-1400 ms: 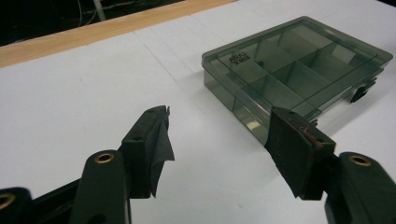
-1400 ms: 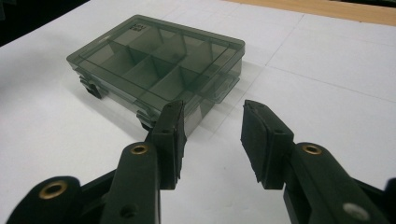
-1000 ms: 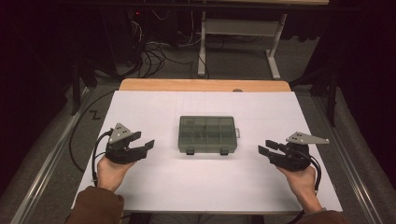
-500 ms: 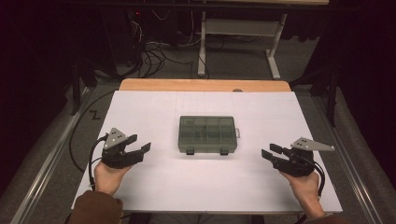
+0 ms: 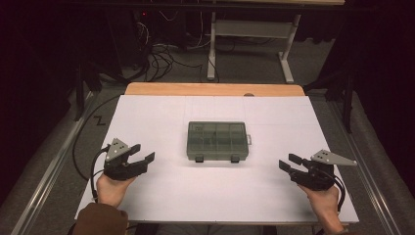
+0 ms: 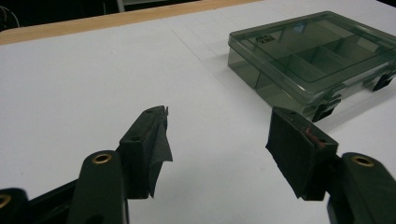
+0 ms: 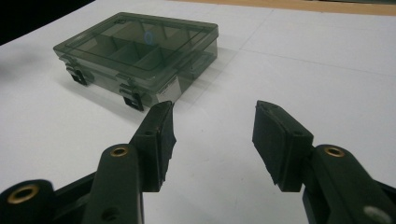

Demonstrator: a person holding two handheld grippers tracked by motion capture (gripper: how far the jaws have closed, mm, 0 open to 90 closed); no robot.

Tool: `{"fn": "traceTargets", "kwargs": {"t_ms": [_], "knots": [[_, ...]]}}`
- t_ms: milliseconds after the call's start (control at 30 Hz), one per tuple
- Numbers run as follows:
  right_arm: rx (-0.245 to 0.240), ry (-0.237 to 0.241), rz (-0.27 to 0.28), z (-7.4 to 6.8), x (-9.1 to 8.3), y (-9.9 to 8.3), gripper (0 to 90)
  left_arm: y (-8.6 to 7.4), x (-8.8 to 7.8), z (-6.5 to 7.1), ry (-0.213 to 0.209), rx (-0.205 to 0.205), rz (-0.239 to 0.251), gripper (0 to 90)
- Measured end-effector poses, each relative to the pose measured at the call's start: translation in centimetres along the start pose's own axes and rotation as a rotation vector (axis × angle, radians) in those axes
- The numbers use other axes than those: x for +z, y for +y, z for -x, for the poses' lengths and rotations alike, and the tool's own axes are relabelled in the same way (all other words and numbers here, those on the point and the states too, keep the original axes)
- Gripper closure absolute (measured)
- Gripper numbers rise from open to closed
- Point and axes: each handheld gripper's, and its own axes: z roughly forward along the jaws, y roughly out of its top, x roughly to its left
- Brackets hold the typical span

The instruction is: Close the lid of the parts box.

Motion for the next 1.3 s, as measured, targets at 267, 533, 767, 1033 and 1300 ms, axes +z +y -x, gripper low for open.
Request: {"fn": "traceTargets", "kwargs": {"t_ms": [267, 533, 767, 1033, 1300], "knots": [[0.010, -0.016, 0.007, 0.3, 0.0, -1.0, 45.8, -0.6, 0.1, 0.0, 0.013, -0.001, -0.006, 37.7], [0.009, -0.019, 0.011, 0.6, 0.1, -1.6, 43.5, -1.5, 0.0, -0.2, 0.026, -0.019, -0.008, 37.7], [0.011, -0.034, 0.021, 0.9, 0.0, -2.2, 41.3, -1.9, 0.0, -0.5, 0.035, -0.031, 0.003, 37.7], [0.006, -0.052, 0.037, 1.1, -0.1, -2.7, 38.5, -2.4, 0.1, -0.6, 0.042, -0.033, 0.001, 37.6], [0.006, -0.060, 0.039, 1.2, 0.0, -3.3, 37.0, -2.8, 0.4, -0.2, 0.055, -0.012, -0.006, 37.4]]}}
